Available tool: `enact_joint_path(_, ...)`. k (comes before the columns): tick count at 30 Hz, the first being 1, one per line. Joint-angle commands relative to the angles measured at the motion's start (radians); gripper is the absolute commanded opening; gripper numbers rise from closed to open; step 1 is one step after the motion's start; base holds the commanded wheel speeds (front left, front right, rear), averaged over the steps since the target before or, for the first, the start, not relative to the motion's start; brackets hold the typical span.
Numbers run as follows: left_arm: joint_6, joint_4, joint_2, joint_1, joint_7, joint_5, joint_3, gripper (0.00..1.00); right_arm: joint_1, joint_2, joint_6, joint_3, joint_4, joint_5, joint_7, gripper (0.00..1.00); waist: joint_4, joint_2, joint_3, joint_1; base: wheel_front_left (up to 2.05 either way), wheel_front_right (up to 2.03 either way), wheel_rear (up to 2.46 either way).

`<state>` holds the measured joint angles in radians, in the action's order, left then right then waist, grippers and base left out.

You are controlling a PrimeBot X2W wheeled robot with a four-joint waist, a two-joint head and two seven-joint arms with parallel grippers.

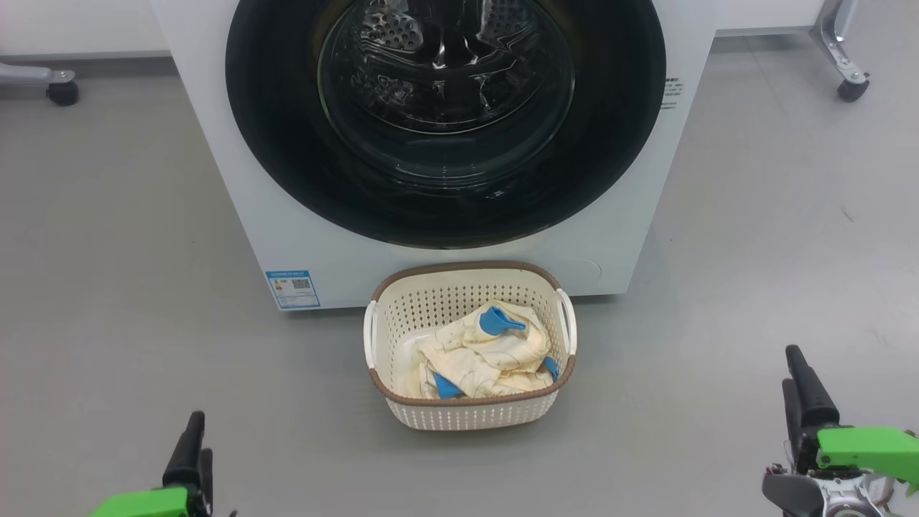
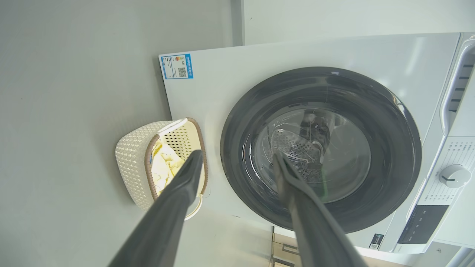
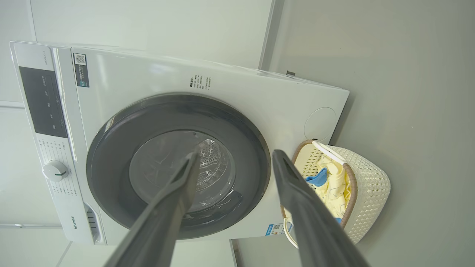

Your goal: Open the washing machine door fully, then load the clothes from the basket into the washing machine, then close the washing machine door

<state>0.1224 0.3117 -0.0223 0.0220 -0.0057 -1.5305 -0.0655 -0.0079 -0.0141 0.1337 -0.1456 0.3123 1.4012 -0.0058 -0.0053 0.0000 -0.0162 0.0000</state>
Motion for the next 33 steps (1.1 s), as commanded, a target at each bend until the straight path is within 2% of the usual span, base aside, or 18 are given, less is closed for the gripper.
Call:
enact_joint_path(1,0.003,-0.041,-0.015,0.059,-0.011,0.013,-0.022,1.0,-0.063,-0.018,-0.001,0.005,-0.041,-0.025,-0.01,1.0,0.0,0.0,-0.001,0.0,0.0,0.0,0.0)
enact_joint_path(6,0.003,-0.065,-0.016,0.066,-0.026,0.059,-0.036,1.0,-0.071,-0.019,-0.001,0.016,-0.061,-0.091,-0.024,1.0,0.0,0.0,-0.005,0.0,0.0,0.0,0.0)
enact_joint_path(16,-0.006,-0.134,-0.017,0.078,-0.055,0.229,-0.043,1.0,-0.087,-0.021,-0.001,0.022,-0.115,-0.25,-0.054,1.0,0.001,0.0,-0.01,0.0,0.0,0.0,0.0)
enact_joint_path(25,-0.055,-0.208,-0.019,0.08,-0.081,0.429,-0.02,1.0,-0.098,-0.023,-0.002,0.035,-0.146,-0.399,-0.081,1.0,0.002,0.0,-0.014,0.0,0.0,0.0,0.0)
enact_joint_path(33,-0.068,-0.256,-0.02,0.078,-0.105,0.584,0.022,1.0,-0.107,-0.025,-0.002,0.048,-0.165,-0.528,-0.104,1.0,0.002,0.0,-0.018,0.0,0.0,0.0,0.0)
